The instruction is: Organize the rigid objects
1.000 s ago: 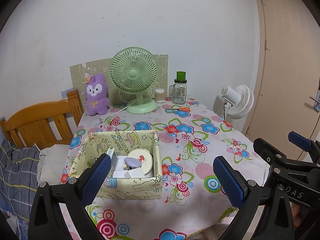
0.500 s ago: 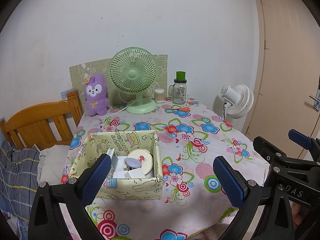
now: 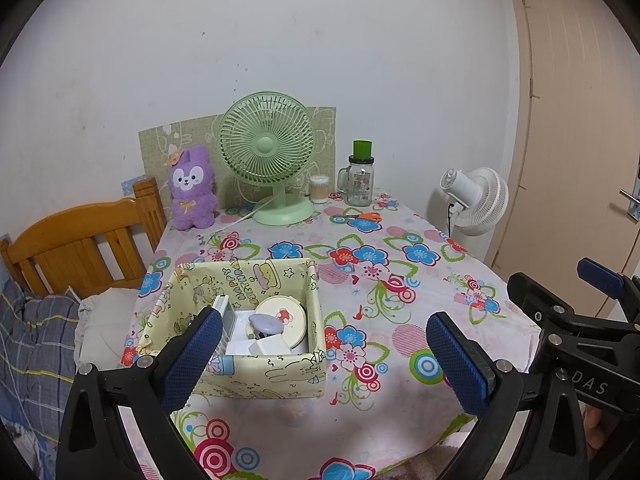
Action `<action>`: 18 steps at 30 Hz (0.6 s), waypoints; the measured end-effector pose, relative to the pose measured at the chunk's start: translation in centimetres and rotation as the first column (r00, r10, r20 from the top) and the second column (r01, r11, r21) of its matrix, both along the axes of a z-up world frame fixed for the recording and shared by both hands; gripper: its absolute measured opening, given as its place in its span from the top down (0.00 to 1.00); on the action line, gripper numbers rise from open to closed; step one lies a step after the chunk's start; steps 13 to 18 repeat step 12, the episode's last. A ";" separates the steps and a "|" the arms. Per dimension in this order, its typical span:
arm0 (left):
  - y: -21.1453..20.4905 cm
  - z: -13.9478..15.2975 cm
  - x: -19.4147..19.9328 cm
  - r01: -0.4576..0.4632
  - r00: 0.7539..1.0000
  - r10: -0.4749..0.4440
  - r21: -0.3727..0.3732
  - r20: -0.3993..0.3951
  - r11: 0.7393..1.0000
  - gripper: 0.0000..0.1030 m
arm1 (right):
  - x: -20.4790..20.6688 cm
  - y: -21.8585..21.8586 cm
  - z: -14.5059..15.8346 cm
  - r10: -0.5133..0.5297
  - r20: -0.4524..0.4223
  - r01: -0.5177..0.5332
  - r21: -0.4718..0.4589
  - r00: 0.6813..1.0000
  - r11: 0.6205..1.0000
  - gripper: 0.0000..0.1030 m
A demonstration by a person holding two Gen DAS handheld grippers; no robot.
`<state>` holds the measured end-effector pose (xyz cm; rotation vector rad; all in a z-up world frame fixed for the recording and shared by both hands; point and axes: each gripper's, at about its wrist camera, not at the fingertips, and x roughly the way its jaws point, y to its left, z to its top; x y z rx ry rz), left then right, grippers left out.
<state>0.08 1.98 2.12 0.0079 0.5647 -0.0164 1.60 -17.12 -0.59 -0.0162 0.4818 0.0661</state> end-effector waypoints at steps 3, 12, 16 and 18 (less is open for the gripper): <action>0.0 -0.1 0.0 0.001 1.000 -0.001 -0.001 -0.003 1.000 0.00 | 0.0 -0.1 0.0 0.000 0.000 0.000 -0.002 1.000 1.000 0.00; 0.4 -0.4 0.4 -0.002 1.000 0.002 -0.014 -0.012 1.000 0.00 | 0.2 -0.1 -0.2 0.000 -0.001 0.000 -0.004 1.000 1.000 0.00; 0.4 -0.4 0.4 -0.002 1.000 0.002 -0.014 -0.012 1.000 0.00 | 0.2 -0.1 -0.2 0.000 -0.001 0.000 -0.004 1.000 1.000 0.00; 0.4 -0.4 0.4 -0.002 1.000 0.002 -0.014 -0.012 1.000 0.00 | 0.2 -0.1 -0.2 0.000 -0.001 0.000 -0.004 1.000 1.000 0.00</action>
